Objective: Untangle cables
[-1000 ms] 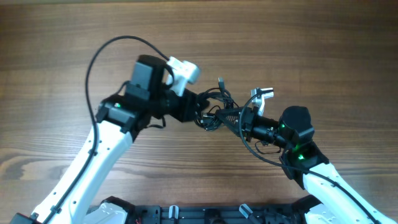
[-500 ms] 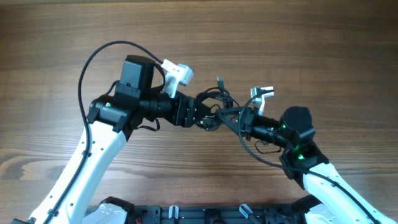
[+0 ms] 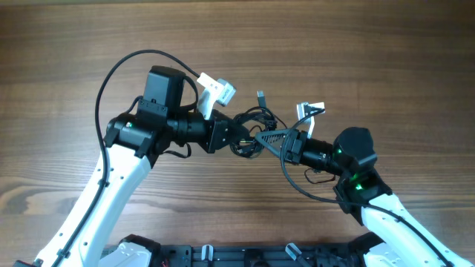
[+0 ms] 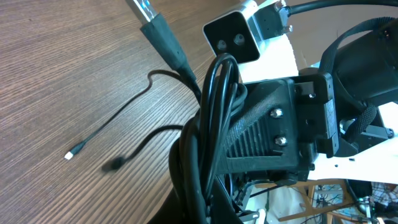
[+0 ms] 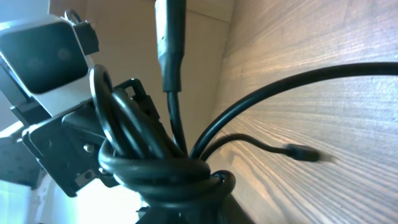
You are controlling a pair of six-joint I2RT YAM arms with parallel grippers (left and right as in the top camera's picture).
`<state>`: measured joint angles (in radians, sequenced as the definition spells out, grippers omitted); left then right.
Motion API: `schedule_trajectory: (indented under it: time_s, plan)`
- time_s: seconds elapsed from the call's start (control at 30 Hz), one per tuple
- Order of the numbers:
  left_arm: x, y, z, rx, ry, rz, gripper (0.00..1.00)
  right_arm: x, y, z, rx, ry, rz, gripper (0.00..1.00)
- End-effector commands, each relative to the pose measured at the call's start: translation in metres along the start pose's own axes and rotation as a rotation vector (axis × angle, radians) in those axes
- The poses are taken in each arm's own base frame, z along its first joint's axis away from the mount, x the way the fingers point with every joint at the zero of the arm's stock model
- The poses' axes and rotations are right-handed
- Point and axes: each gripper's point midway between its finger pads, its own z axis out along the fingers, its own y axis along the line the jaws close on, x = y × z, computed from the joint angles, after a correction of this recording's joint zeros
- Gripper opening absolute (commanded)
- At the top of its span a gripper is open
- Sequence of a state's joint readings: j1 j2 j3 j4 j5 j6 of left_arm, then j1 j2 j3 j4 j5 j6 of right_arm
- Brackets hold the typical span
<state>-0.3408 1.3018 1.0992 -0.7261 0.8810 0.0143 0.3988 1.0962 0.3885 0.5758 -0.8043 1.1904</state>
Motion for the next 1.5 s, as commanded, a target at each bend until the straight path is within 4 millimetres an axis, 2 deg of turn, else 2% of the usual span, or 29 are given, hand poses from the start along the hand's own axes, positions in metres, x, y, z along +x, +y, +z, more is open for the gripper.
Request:
schedule_trajectory:
  time_s: [0.0, 0.03, 0.1, 0.13, 0.2, 0.27, 0.3, 0.37, 0.47, 0.57, 0.67, 0.73, 0.9, 1.07, 1.13, 1.3, 1.37, 1.47]
  plan:
    - [-0.004, -0.004, -0.001, 0.017, -0.006, 0.014, 0.04, 0.001, -0.001, 0.002, 0.002, 0.012, -0.141, 0.36]
    - [-0.004, -0.001, -0.001, -0.002, -0.007, 0.011, 0.04, 0.002, -0.001, 0.002, 0.0, 0.015, -0.16, 0.4]
    - [-0.006, 0.015, -0.005, -0.076, -0.023, -0.064, 0.04, 0.002, -0.001, 0.002, 0.0, 0.014, -0.176, 0.6]
    - [-0.008, 0.023, -0.008, -0.112, -0.034, -0.107, 0.04, 0.002, -0.001, 0.002, 0.0, 0.014, -0.184, 0.66]
    - [-0.011, 0.045, -0.017, -0.213, -0.075, -0.246, 0.04, 0.003, -0.001, 0.002, -0.002, 0.019, -0.186, 0.67]
    - [-0.013, 0.054, -0.022, -0.245, -0.101, -0.339, 0.04, 0.003, -0.001, 0.002, -0.001, 0.02, -0.188, 0.67]
    - [-0.013, 0.055, -0.022, -0.245, -0.105, -0.353, 0.04, 0.003, -0.001, 0.002, 0.0, 0.02, -0.188, 0.64]
    - [-0.013, 0.055, -0.022, -0.245, -0.105, -0.355, 0.04, 0.005, 0.0, 0.004, -0.004, 0.026, -0.195, 0.42]
    - [-0.013, 0.056, -0.023, -0.255, -0.107, -0.355, 0.04, 0.013, 0.002, 0.009, -0.009, 0.042, -0.218, 0.35]
    - [-0.013, 0.056, -0.022, -0.255, -0.106, -0.348, 0.04, 0.021, 0.016, 0.018, -0.047, 0.039, -0.235, 0.18]
    - [-0.012, 0.052, -0.018, -0.25, -0.094, -0.328, 0.04, 0.022, 0.025, 0.023, -0.062, 0.005, -0.264, 0.15]
    - [-0.011, 0.048, -0.014, -0.242, -0.084, -0.319, 0.04, 0.014, 0.023, 0.023, -0.043, -0.04, -0.261, 0.14]
    - [-0.013, 0.039, -0.007, -0.221, -0.078, -0.292, 0.04, 0.014, 0.022, 0.024, -0.043, -0.041, -0.261, 0.12]
    - [-0.019, 0.03, 0.001, -0.209, -0.096, -0.288, 0.04, 0.018, 0.013, 0.029, -0.023, -0.019, -0.229, 0.11]
    - [-0.019, 0.032, 0.001, -0.219, -0.098, -0.288, 0.04, 0.015, 0.009, 0.03, -0.007, -0.034, -0.208, 0.22]
    - [-0.018, 0.03, 0.003, -0.215, -0.092, -0.283, 0.04, 0.01, 0.004, 0.03, 0.011, -0.058, -0.157, 0.38]
    - [-0.017, 0.026, 0.005, -0.21, -0.084, -0.276, 0.04, 0.01, 0.004, 0.03, 0.012, -0.061, -0.151, 0.5]
    - [-0.016, 0.022, 0.009, -0.2, -0.075, -0.263, 0.04, 0.008, 0.002, 0.03, 0.019, -0.069, -0.111, 0.52]
